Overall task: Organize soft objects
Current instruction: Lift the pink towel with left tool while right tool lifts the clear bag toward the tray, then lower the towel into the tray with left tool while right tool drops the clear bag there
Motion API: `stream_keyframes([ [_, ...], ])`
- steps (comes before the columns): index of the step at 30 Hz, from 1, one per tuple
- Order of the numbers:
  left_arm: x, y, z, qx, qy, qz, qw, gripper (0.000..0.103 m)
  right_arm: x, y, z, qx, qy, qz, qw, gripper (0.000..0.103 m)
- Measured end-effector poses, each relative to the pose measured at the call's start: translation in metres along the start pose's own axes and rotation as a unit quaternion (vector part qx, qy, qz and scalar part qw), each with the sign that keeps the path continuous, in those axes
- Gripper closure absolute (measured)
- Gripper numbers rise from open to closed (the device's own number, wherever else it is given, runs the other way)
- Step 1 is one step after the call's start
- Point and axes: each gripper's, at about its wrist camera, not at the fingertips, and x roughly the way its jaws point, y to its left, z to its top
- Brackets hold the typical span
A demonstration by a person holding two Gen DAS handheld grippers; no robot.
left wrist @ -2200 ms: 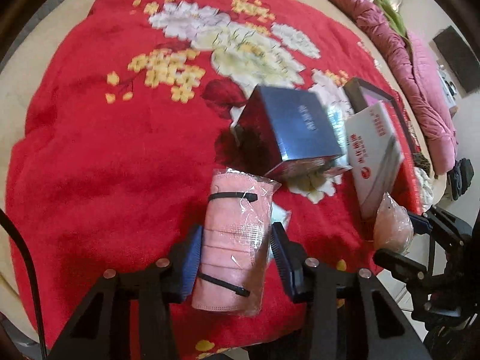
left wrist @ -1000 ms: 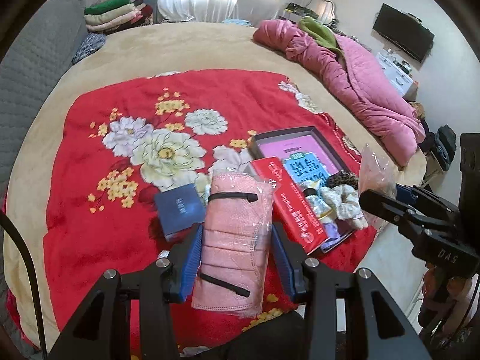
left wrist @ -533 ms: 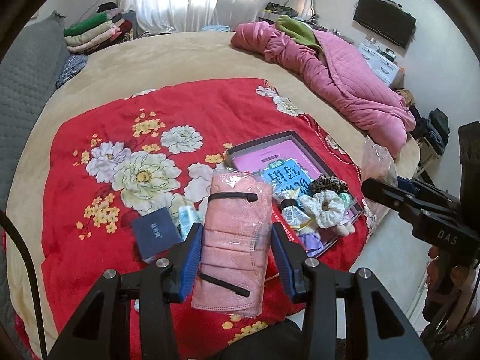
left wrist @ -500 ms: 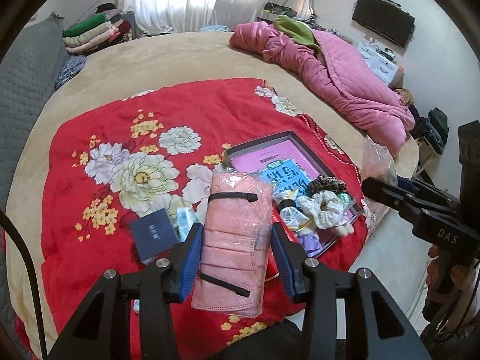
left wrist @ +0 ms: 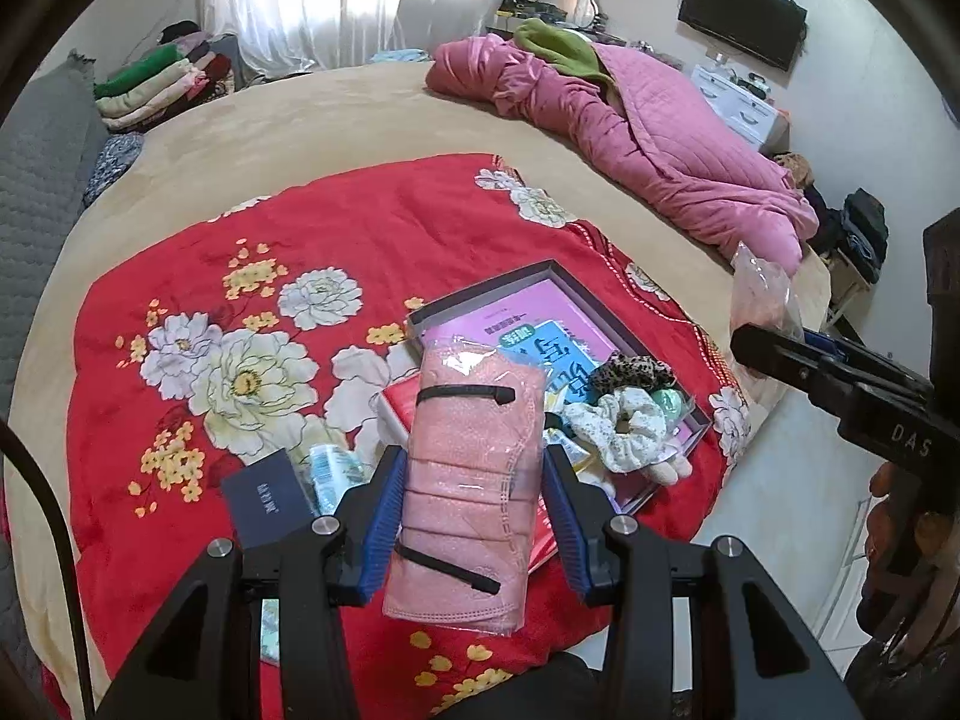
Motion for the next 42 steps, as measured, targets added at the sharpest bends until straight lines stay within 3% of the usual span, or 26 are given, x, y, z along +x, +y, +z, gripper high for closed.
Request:
stream_keyframes([
  [14, 0.041, -0.03, 0.015, 0.016, 0.025, -0.024, 0.9993, 0.057, 0.006, -0.046, 0.001, 0.025, 0.011, -0.032, 0.999, 0.046],
  [21, 0.085, -0.057, 0.015, 0.036, 0.067, -0.045, 0.996, 0.057, 0.04, -0.08, -0.018, 0.05, 0.059, -0.041, 0.996, 0.046],
  [27, 0.121, -0.069, 0.016, 0.057, 0.091, -0.033, 0.9937, 0.057, 0.075, -0.092, -0.034, 0.046, 0.098, -0.05, 0.993, 0.046],
  [42, 0.165, -0.069, 0.01, 0.065, 0.128, -0.029, 0.9893, 0.057, 0.126, -0.106, -0.039, 0.046, 0.132, -0.046, 0.989, 0.046],
])
